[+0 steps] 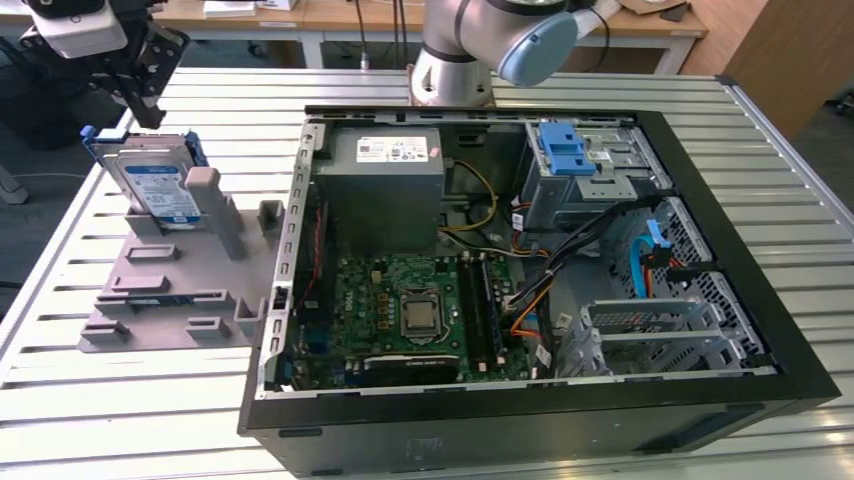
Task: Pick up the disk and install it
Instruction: 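Reach for the disk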
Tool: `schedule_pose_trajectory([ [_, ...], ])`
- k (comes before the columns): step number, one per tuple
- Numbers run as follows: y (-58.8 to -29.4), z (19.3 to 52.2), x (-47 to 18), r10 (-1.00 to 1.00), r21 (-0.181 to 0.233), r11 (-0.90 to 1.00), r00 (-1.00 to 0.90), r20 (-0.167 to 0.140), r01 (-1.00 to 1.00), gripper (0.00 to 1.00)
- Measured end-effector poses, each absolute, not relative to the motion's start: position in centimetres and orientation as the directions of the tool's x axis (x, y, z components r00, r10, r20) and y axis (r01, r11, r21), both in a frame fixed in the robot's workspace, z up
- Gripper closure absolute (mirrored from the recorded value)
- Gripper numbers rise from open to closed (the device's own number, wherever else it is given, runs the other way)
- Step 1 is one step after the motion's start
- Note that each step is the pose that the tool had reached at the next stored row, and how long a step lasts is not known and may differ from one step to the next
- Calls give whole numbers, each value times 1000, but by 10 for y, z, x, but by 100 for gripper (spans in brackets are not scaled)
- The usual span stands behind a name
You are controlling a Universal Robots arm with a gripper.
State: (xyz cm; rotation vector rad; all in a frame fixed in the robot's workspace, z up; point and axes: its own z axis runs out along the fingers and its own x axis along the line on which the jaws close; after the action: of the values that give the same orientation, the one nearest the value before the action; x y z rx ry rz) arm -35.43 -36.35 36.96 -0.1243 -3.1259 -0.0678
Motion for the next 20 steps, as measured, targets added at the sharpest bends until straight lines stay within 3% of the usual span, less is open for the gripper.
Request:
schedule_pose_trajectory([
  [20,-344,366,-411,79,43,996,-997,14,80,89],
])
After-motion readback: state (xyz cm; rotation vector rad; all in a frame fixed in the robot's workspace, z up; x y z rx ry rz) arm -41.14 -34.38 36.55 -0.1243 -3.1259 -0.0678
